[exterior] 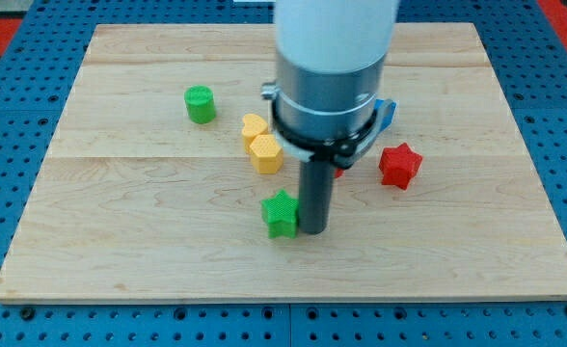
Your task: Movegreen star into green circle
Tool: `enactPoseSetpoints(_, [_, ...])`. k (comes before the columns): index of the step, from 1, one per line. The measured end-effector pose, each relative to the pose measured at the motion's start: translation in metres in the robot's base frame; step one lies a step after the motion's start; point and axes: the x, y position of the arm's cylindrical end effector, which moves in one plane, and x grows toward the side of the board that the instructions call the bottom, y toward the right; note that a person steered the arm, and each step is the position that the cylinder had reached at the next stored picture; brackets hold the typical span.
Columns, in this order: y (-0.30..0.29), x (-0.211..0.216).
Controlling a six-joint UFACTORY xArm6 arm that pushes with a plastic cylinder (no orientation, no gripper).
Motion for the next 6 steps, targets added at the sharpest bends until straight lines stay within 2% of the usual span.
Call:
enactPoseSetpoints(1, [-0.031,-0.002])
enactPoseSetpoints(2, [-0.103,-0.057])
enactPoseSetpoints(3, [-0.106,-0.036])
enactPoseSetpoints(5, [-0.128,-0.079])
enactPoseSetpoints(6, [-0.132,-0.032])
